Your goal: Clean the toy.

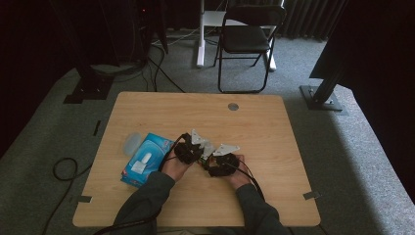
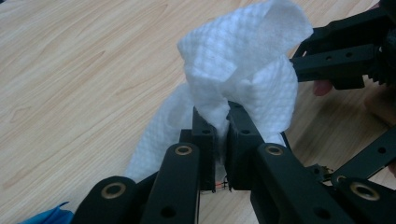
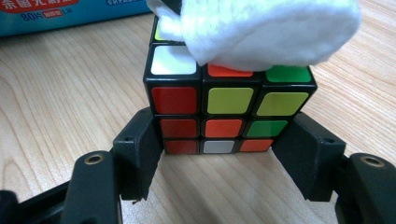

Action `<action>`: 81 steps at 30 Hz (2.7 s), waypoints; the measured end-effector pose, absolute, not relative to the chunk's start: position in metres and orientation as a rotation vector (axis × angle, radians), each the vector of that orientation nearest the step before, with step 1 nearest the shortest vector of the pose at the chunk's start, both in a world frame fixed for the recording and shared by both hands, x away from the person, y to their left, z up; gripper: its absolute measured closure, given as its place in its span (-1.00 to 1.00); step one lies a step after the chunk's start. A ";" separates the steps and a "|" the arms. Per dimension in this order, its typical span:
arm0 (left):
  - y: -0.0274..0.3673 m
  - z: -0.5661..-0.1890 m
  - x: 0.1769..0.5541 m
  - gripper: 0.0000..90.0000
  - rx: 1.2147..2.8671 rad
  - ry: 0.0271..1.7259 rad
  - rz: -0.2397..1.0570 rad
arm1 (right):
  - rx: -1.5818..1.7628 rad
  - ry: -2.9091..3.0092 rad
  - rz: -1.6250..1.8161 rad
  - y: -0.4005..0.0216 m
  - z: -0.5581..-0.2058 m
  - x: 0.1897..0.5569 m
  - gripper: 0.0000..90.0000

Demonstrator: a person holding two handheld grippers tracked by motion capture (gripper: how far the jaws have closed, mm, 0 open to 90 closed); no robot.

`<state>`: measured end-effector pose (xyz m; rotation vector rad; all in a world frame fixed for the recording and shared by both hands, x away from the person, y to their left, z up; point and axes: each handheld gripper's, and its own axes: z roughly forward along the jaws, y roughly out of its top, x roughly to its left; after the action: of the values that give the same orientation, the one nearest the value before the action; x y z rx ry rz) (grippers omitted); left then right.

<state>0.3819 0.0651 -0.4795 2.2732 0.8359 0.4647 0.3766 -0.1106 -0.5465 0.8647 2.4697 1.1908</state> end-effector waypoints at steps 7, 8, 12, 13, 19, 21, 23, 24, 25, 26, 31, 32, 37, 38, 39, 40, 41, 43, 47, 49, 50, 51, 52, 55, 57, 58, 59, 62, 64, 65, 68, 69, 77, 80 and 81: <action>0.066 -0.481 0.380 0.89 2.252 0.848 0.452 | 0.861 2.468 1.183 -0.110 -0.547 0.376 -0.25; 0.066 -0.481 0.380 0.90 2.253 0.846 0.449 | 0.858 2.467 1.180 -0.110 -0.547 0.376 -0.25; 0.065 -0.480 0.379 0.92 2.260 0.842 0.423 | 0.848 2.475 1.160 -0.108 -0.547 0.376 -0.25; 0.064 -0.480 0.378 0.94 2.258 0.841 0.415 | 0.849 2.475 1.161 -0.108 -0.547 0.376 -0.25; 0.057 -0.480 0.371 0.95 2.270 0.799 0.396 | 0.852 2.478 1.160 -0.108 -0.547 0.376 -0.25; 0.057 -0.480 0.369 0.95 2.270 0.792 0.387 | 0.851 2.478 1.159 -0.108 -0.547 0.376 -0.25; 0.057 -0.480 0.368 0.95 2.268 0.790 0.382 | 0.852 2.478 1.159 -0.108 -0.547 0.376 -0.25; 0.058 -0.480 0.367 0.95 2.265 0.788 0.370 | 0.852 2.478 1.160 -0.108 -0.547 0.376 -0.25; 0.059 -0.480 0.367 0.95 2.264 0.787 0.366 | 0.853 2.479 1.159 -0.108 -0.547 0.376 -0.25; 0.060 -0.480 0.366 0.95 2.262 0.787 0.362 | 0.853 2.478 1.160 -0.108 -0.547 0.376 -0.25; 0.066 -0.481 0.362 0.95 2.262 0.785 0.369 | 0.852 2.478 1.159 -0.108 -0.547 0.376 -0.25; 0.068 -0.481 0.361 0.95 2.264 0.786 0.376 | 0.854 2.478 1.160 -0.108 -0.547 0.376 -0.25; 0.073 -0.481 0.362 0.96 2.286 0.804 0.434 | 0.853 2.479 1.163 -0.108 -0.547 0.376 -0.24; 0.075 -0.480 0.363 0.96 2.291 0.815 0.447 | 0.853 2.478 1.163 -0.108 -0.547 0.376 -0.24; 0.075 -0.480 0.364 0.96 2.282 0.829 0.450 | 0.856 2.478 1.164 -0.108 -0.547 0.376 -0.24; 0.078 -0.480 0.367 0.96 2.280 0.843 0.458 | 0.857 2.477 1.166 -0.108 -0.547 0.376 -0.24; 0.079 -0.480 0.369 0.96 2.274 0.853 0.454 | 0.865 2.474 1.167 -0.109 -0.547 0.377 -0.24; 0.081 -0.481 0.373 0.96 2.255 0.876 0.456 | 0.875 2.467 1.161 -0.109 -0.547 0.377 -0.24; 0.080 -0.481 0.379 0.96 2.230 0.902 0.464 | 0.880 2.459 1.158 -0.109 -0.547 0.377 -0.24; 0.077 -0.482 0.382 0.96 2.229 0.904 0.469 | 0.877 2.460 1.153 -0.108 -0.547 0.376 -0.24; 0.076 -0.482 0.383 0.96 2.225 0.907 0.468 | 0.875 2.460 1.152 -0.108 -0.547 0.376 -0.24; 0.073 -0.481 0.384 0.96 2.226 0.905 0.465 | 0.866 2.464 1.152 -0.108 -0.547 0.376 -0.24; 0.072 -0.481 0.384 0.96 2.228 0.903 0.462 | 0.858 2.465 1.150 -0.108 -0.547 0.376 -0.24; 0.067 -0.482 0.385 0.96 2.222 0.896 0.460 | 0.853 2.469 1.152 -0.108 -0.547 0.376 -0.24; 0.064 -0.482 0.385 0.96 2.220 0.885 0.449 | 0.847 2.471 1.153 -0.108 -0.547 0.376 -0.24; 0.063 -0.483 0.385 0.96 2.215 0.883 0.447 | 0.845 2.474 1.155 -0.108 -0.547 0.375 -0.24; 0.061 -0.483 0.385 0.96 2.217 0.879 0.446 | 0.844 2.475 1.156 -0.107 -0.547 0.375 -0.24; 0.057 -0.483 0.385 0.96 2.209 0.872 0.426 | 0.837 2.482 1.158 -0.107 -0.547 0.374 -0.24; 0.055 -0.483 0.383 0.96 2.206 0.855 0.395 | 0.830 2.486 1.162 -0.106 -0.547 0.374 -0.24; 0.055 -0.483 0.383 0.96 2.206 0.855 0.395 | 0.824 2.487 1.162 -0.106 -0.547 0.374 -0.24; 0.054 -0.484 0.381 0.95 2.196 0.845 0.349 | 0.826 2.488 1.164 -0.106 -0.547 0.374 -0.24; 0.053 -0.484 0.380 0.96 2.199 0.833 0.340 | 0.828 2.487 1.165 -0.106 -0.547 0.374 -0.24; 0.059 -0.484 0.380 0.96 2.200 0.854 0.385 | 0.819 2.495 1.168 -0.106 -0.547 0.374 -0.24; 0.068 -0.482 0.383 0.96 2.171 0.943 0.387 | 0.816 2.497 1.169 -0.106 -0.547 0.374 -0.25; 0.072 -0.481 0.383 0.96 2.154 0.985 0.399 | 0.818 2.500 1.170 -0.106 -0.547 0.374 -0.26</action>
<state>0.3831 0.0719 -0.4814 2.1540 0.9848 0.3989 0.3738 -0.1064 -0.5469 0.8176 2.4996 1.1697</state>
